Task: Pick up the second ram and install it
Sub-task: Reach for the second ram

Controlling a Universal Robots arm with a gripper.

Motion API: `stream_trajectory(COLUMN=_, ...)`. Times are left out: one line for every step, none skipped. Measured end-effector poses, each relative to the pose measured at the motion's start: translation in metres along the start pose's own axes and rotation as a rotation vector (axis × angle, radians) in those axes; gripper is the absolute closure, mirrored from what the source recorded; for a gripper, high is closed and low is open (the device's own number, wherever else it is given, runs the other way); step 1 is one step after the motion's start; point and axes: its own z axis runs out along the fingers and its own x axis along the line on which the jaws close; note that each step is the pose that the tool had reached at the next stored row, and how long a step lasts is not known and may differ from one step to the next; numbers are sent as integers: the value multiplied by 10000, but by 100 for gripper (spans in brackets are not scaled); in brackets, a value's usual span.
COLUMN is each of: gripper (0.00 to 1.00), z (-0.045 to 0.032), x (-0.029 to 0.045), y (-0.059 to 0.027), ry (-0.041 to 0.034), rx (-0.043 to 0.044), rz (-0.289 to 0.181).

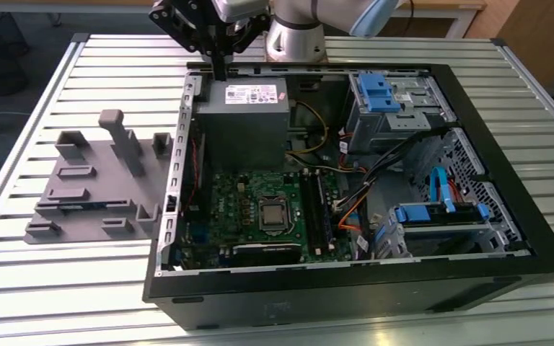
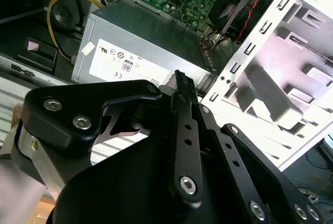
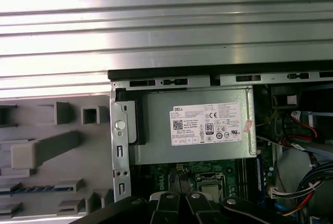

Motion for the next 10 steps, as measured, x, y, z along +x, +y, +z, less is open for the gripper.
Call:
stream_trajectory(gripper=89, z=0, x=2, y=0, ry=0, rx=0, rz=-1)
stream_trajectory(gripper=89, z=0, x=4, y=0, ry=0, rx=0, rz=-1)
stream_trajectory(gripper=89, z=-1, x=6, y=0, ry=1, rx=1, rz=-1)
stream_trajectory(gripper=89, z=0, x=9, y=-1, ry=0, rx=0, rz=-1)
stream_trajectory(gripper=89, z=0, x=10, y=-1, ry=0, rx=0, rz=-1)
stream_trajectory(gripper=89, z=0, x=13, y=-1, ry=0, rx=0, rz=-1)
stream_trajectory(gripper=89, z=-1, x=15, y=-1, ry=1, rx=0, rz=-1)
stream_trajectory(gripper=89, z=0, x=18, y=-1, ry=0, rx=0, rz=0)
stream_trajectory(gripper=89, z=-1, x=22, y=-2, ry=0, rx=0, rz=0)
stream_trajectory(gripper=89, z=-1, x=26, y=-2, ry=0, rx=0, rz=0)
